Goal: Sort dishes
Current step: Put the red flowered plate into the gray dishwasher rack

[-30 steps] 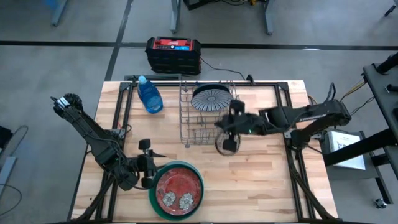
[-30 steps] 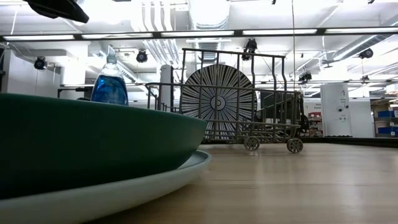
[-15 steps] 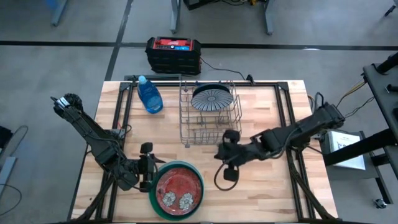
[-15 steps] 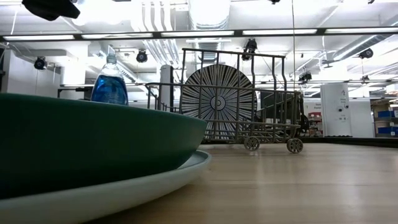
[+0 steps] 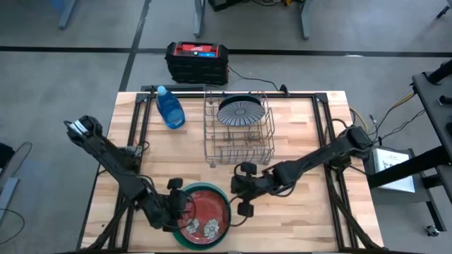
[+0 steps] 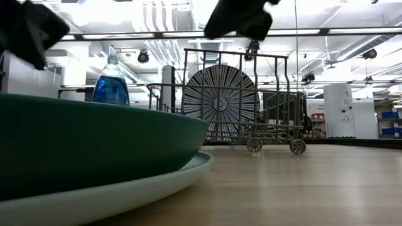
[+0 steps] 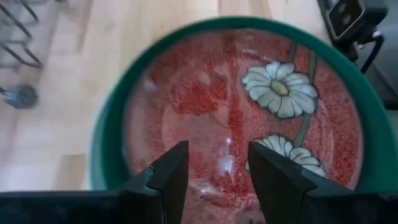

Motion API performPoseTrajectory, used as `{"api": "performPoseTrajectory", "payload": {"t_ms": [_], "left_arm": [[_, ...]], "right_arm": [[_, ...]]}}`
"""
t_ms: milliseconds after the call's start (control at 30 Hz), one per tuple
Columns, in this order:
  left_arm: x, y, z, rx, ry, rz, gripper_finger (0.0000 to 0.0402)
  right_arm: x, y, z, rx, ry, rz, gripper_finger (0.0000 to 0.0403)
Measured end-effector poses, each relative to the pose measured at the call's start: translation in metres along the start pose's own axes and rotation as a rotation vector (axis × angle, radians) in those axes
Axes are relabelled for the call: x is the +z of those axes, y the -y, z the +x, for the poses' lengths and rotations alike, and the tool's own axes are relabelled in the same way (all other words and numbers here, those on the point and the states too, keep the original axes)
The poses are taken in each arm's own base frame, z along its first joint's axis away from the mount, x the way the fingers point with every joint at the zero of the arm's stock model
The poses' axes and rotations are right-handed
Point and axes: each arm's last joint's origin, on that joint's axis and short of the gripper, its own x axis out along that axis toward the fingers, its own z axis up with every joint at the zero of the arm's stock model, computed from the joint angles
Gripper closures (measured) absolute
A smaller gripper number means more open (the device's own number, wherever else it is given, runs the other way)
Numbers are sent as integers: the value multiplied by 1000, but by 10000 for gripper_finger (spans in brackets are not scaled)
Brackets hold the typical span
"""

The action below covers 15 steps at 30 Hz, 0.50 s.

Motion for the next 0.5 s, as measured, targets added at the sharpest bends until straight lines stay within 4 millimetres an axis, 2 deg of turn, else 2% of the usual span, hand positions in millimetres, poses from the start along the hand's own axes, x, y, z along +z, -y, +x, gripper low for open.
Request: {"api": "performPoseTrajectory", "payload": {"t_ms": [233, 500], "left_arm": [[-9, 18, 28, -43, -92, -41, 247], [-3, 53, 44, -124, -153, -22, 247]], "right_arm": [[-4, -2, 25, -9, -17, 36, 356], [-6, -11, 31, 39, 14, 38, 292]]}}
